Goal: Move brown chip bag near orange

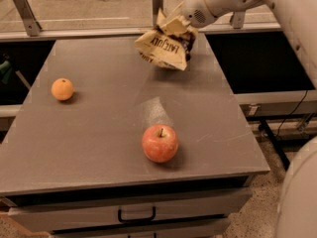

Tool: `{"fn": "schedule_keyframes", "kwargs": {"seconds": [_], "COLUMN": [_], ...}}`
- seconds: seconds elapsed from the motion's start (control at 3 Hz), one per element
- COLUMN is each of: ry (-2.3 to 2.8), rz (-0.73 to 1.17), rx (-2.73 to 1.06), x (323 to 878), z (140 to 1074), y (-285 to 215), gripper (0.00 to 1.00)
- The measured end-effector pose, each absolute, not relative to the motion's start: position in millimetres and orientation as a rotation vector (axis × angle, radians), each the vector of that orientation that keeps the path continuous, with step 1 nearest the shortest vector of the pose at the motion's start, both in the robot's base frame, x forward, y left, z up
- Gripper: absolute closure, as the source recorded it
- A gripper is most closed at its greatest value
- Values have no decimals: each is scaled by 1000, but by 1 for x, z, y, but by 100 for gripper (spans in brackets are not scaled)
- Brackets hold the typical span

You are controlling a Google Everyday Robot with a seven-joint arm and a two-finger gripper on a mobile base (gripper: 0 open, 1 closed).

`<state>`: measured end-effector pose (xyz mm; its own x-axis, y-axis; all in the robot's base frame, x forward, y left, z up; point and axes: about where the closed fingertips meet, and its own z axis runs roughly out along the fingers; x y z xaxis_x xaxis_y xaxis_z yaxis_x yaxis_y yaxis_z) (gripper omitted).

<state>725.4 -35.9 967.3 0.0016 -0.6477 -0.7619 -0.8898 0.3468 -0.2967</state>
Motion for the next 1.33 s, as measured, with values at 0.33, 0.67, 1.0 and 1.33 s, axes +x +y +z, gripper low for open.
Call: {"fn": "schedule_keyframes", "kwargs": {"seconds": [0.33, 0.67, 1.0, 1.33], "ry": [1664, 1587, 1518, 1471], "rz": [444, 545, 621, 680], "rx": [-1467, -1537, -1586, -1615], "x": [716, 705, 692, 678], "z": [950, 943, 944, 947], "y": [9, 53, 85, 107], "gripper": [100, 100, 100, 100]}}
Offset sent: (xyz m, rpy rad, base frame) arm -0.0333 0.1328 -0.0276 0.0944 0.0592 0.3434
